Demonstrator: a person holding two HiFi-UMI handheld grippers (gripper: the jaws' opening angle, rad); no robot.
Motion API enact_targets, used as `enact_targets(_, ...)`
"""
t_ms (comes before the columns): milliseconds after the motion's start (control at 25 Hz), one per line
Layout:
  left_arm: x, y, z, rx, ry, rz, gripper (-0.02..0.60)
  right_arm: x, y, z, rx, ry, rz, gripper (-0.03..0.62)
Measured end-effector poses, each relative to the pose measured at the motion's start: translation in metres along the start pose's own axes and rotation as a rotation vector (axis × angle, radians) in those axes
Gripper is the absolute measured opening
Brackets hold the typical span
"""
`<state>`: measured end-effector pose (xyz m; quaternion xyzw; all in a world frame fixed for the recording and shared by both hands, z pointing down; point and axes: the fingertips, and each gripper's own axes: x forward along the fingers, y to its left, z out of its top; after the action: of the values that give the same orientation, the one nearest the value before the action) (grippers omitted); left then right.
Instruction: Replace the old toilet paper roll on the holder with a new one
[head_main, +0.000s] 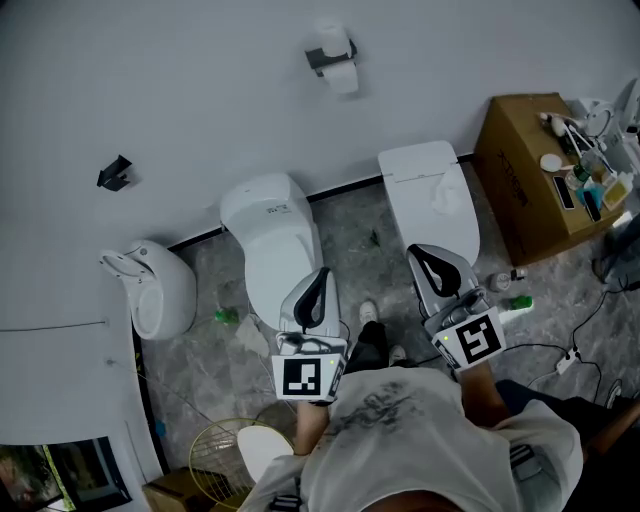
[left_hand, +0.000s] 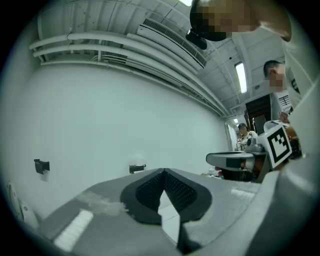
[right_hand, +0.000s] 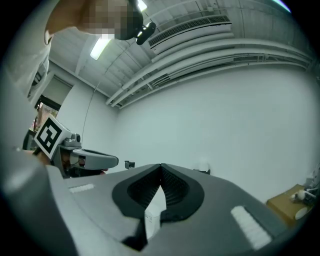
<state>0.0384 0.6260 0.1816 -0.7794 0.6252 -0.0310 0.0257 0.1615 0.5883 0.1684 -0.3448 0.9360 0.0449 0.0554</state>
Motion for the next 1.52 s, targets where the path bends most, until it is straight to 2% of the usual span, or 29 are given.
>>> enact_targets(440,0.069,0.053,-0.013,-0.022,0.008,-0.038,0.0,0.078,-0.032,-0.015,-0.014,0.03,-0.027,0.002)
enact_targets(640,0.106,0.076,-0.012,-0.06,0.027,-0.056,0.0,0.115,-0.049,-0.02,-0.024,0.039,-0.043,0.002)
enact_targets(880,0.143,0.106,-0.019,-0.028,0.038,-0.087,0.0,0.157,-0.065,-0.029,-0.033,0.052,-0.062,0.002)
enact_targets(1400,0.207,0.149,-0.026,-0.068,0.04,-0.145,0.002,0.219,-0.097,-0.05,-0.032,0.092,-0.123,0.002)
enact_targets(1520,0.221,0.153,-0.031,-0.051,0.044,-0.163,0.0,0.226,-0.108,-0.055,-0.031,0.107,-0.138,0.002)
